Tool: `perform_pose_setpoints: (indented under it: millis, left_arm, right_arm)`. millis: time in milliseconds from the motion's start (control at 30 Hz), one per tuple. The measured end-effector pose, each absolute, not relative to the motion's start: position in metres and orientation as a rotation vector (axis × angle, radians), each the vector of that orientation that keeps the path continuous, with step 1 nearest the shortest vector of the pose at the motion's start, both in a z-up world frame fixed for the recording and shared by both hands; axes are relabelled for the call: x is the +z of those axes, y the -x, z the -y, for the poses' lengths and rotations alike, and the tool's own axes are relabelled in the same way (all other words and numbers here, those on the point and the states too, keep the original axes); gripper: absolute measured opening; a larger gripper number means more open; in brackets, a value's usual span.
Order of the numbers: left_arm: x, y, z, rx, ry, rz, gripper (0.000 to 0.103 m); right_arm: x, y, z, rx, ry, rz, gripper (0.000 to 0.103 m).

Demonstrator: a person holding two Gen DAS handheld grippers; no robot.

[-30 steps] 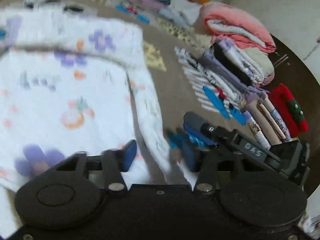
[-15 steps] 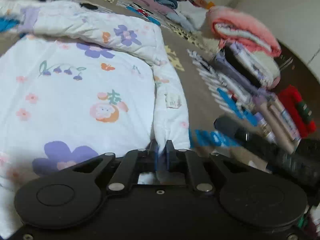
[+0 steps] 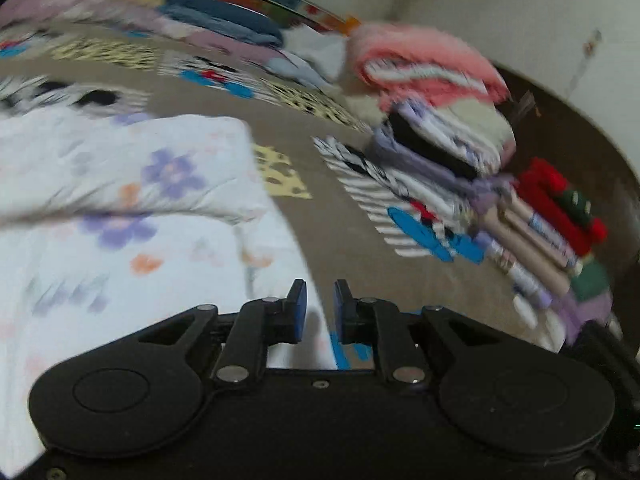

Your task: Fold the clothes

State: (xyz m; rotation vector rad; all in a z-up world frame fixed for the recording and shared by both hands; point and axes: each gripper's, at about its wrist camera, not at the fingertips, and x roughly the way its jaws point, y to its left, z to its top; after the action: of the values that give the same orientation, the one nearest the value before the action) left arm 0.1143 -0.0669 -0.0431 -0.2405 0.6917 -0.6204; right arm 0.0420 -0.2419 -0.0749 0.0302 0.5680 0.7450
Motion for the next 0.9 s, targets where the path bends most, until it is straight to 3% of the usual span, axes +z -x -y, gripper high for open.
perform_pose_setpoints:
  millis: [100,200,267,367,433,700,767,900]
  left_arm:
    - [-0.067,-0.147,0.082,-0.522,0.137,-0.826,0.010]
    - [-0.063,-0.149,0.074,-0.566,0.214,-0.852,0.011]
    - [-0.052,-0.146,0.073,-0.593,0.193,-0.816,0.013]
    - [-0.031,-0.153,0.070,-0.573,0.171,-0.733,0.024]
    - [-0.021,-0.167,0.071,-0.544,0.166,-0.696,0.024]
    - [-0.016,-0.248,0.099,-0.441,0.101,-0.659,0.024]
    - [-0.021,-0.267,0.106,-0.413,0.051,-0.663,0.029]
    - [-0.056,-0.307,0.102,-0.270,-0.017,-0.812,0.032]
  right_arm:
    - [-0.074,-0.042,0.244,0.752,-0.023,-0.574,0.033]
    - [-0.068,-0.043,0.247,0.782,-0.011,-0.582,0.033]
    - [-0.061,-0.044,0.256,0.801,-0.062,-0.559,0.033]
    - [-0.054,-0.048,0.265,0.764,-0.138,-0.458,0.033]
    - [-0.055,-0.052,0.260,0.708,-0.125,-0.423,0.033]
    - [-0.075,-0.064,0.232,0.691,-0.045,-0.544,0.034]
    - [-0.076,-0.065,0.235,0.699,-0.074,-0.555,0.034]
    - [-0.079,-0.065,0.234,0.710,-0.084,-0.561,0.034]
